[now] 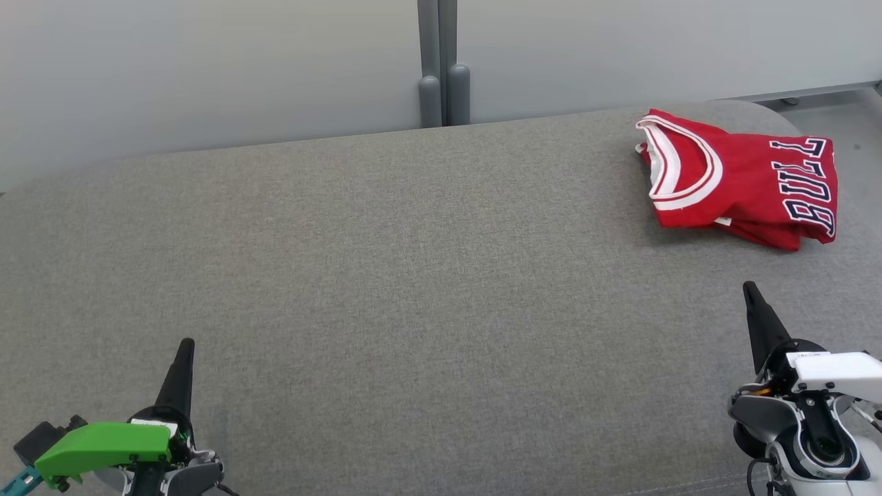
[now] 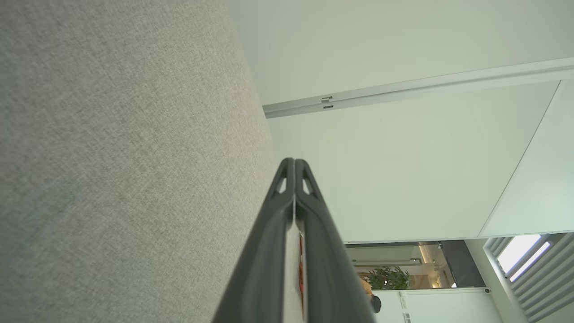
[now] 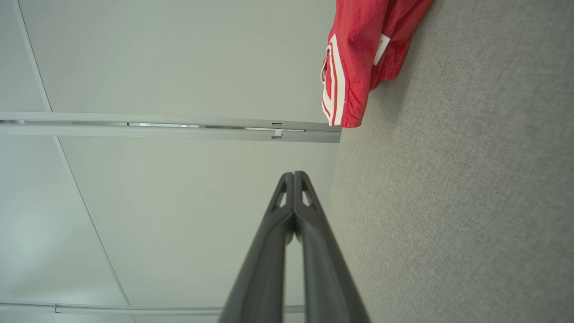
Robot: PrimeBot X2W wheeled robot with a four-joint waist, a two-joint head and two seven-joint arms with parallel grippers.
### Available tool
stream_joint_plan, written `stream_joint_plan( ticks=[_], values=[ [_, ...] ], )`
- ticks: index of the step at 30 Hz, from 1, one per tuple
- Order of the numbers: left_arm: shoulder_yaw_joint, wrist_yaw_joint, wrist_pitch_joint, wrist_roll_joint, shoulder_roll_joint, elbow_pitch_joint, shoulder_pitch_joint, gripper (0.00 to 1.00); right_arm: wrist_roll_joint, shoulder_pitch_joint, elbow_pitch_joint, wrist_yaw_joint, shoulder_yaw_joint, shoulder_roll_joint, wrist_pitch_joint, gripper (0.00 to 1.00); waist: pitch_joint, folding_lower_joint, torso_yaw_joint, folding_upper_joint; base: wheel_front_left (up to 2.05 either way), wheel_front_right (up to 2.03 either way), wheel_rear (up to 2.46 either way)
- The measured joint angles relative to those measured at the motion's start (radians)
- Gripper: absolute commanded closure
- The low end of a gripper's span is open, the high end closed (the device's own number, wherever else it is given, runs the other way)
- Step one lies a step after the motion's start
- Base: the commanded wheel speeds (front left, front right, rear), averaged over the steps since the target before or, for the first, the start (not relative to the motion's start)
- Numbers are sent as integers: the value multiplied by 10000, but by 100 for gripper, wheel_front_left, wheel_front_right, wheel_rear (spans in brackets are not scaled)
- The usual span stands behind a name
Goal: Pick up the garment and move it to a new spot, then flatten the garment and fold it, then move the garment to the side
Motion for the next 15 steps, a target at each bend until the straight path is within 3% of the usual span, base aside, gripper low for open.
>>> stream_joint_plan(
  ticks=[8,15],
  values=[
    [113,-203,245,-1014,10,142,-210,100,945,-101,42,176,-334,67,221,100,7,0,37,0,0,0,0],
    [142,-215,265,-1072,10,213,-280,100,1101,-103,67,178,-380,71,272,100,7,0,38,0,0,0,0]
  ],
)
